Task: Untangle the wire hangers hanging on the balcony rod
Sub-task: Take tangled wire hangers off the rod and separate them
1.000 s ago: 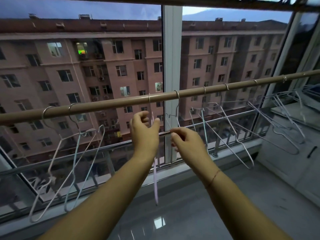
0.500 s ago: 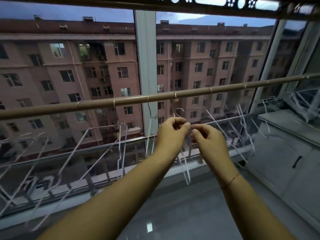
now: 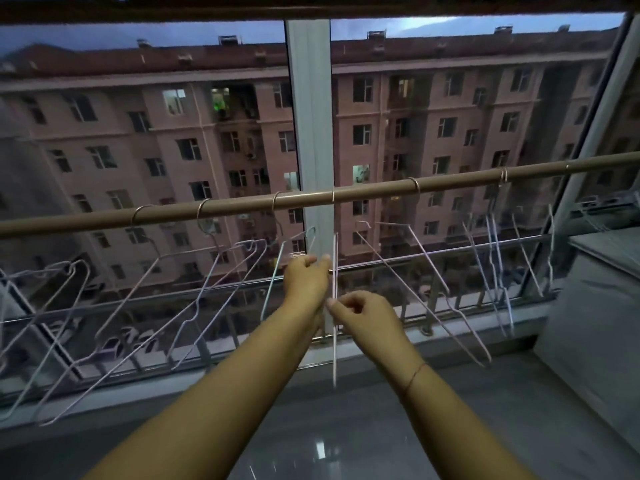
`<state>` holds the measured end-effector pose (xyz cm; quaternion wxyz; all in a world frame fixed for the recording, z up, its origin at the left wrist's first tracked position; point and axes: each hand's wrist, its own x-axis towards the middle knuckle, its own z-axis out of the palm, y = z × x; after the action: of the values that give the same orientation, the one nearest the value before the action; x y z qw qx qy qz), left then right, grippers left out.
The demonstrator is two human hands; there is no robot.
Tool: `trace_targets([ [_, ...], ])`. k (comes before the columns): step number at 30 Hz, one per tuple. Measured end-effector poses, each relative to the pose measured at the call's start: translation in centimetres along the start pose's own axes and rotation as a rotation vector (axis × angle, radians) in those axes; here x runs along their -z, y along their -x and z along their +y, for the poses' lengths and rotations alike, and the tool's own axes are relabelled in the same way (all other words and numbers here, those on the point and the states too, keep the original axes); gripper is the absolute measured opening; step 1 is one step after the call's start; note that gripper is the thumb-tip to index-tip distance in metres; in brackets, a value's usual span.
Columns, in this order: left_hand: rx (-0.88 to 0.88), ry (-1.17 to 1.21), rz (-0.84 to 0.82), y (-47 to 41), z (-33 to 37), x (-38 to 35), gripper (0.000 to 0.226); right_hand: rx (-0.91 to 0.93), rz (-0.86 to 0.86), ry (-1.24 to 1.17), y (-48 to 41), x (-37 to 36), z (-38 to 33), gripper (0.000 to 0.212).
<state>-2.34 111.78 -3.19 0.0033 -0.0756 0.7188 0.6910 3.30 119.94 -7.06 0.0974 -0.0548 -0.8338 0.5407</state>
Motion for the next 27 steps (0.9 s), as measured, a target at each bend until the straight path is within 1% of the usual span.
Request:
trace_targets([
  [2,0.095,0.167,-0.06,-0.2,0.4,-0.1,0.022,0.0,-0.035,-0.055,-0.3,-0.8,-0.2,0.021],
  [4,0.137,0.256,-0.099,-0.5,1.0,-0.6,0.017,0.027,-0.035,-0.072,-0.7,-1.0,-0.4,0.015],
  [8,0.137,0.262,-0.141,-1.9,2.5,-1.6,0.022,0.048,0.017,-0.123,-2.2,0.0,-1.4,0.011],
  [12,0.161,0.262,-0.167,-3.3,3.7,-2.6,0.011,0.074,0.043,-0.086,-4.1,1.2,-2.1,0.015],
  [14,0.172,0.226,-0.141,-3.6,3.2,-3.0,0.011,0.08,0.051,-0.058,-4.4,1.6,-1.6,0.027],
  [16,0.191,0.147,-0.131,-3.8,1.5,-3.1,0.013,0.045,0.105,-0.058,-4.4,2.0,-0.2,0.036],
  [18,0.183,0.031,-0.162,-3.9,-1.1,-2.9,0.017,0.003,0.162,-0.016,-4.2,2.5,1.6,0.028],
  [20,0.171,-0.071,-0.189,-3.6,-3.8,-2.3,0.022,0.005,0.166,0.056,-4.2,2.8,3.3,0.013],
  [21,0.176,-0.097,-0.206,-3.3,-5.0,-2.0,0.024,0.014,0.155,0.095,-4.1,3.0,3.9,0.009],
  [22,0.179,-0.126,-0.222,-3.0,-6.1,-1.6,0.025,0.023,0.14,0.137,-4.1,3.1,4.5,0.012],
  [24,0.167,-0.221,-0.241,-2.2,-8.0,-0.8,0.028,0.032,0.098,0.226,-3.8,3.3,5.6,0.024],
  [27,0.13,-0.341,-0.232,-1.1,-9.8,0.7,0.026,0.019,-0.015,0.356,-2.8,3.2,6.7,0.04],
])
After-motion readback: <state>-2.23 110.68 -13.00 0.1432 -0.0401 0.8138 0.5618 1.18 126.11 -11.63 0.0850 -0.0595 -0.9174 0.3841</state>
